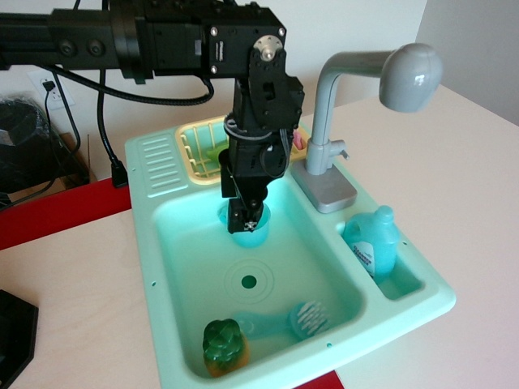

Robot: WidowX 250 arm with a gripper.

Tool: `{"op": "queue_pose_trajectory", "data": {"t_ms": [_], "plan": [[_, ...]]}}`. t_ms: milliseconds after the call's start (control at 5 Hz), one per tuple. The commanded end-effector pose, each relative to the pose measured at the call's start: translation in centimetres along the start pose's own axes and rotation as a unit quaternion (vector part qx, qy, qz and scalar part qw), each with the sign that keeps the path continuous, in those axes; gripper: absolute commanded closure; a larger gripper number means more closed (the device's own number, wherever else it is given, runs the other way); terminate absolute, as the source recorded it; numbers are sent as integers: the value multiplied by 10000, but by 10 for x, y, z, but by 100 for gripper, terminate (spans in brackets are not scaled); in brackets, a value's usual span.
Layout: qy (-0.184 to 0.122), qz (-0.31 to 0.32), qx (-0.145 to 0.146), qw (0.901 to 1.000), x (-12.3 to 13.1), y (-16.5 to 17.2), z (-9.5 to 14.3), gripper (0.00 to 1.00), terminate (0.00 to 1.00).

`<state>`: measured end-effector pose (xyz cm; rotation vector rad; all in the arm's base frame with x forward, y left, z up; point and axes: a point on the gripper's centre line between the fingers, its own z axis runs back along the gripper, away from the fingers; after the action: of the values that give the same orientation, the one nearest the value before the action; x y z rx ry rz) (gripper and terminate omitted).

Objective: Put cup from sink to drying rack

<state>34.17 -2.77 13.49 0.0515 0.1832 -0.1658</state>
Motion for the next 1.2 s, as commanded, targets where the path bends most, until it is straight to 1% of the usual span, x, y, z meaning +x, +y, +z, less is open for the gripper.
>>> {"op": "queue_pose_trajectory", "data": {"t_ms": [0, 200, 400, 600, 1000], "plan": [[0, 0, 0, 10000, 0, 0, 0, 0, 0], [-72, 39, -41, 10000, 18, 2, 5, 0, 0], [-56, 74, -49, 9999, 27, 6, 3, 0, 0], [19, 107, -50, 9999, 32, 8, -5, 0, 0], [222, 100, 12, 9997, 37, 9, -29, 0, 0]]}}
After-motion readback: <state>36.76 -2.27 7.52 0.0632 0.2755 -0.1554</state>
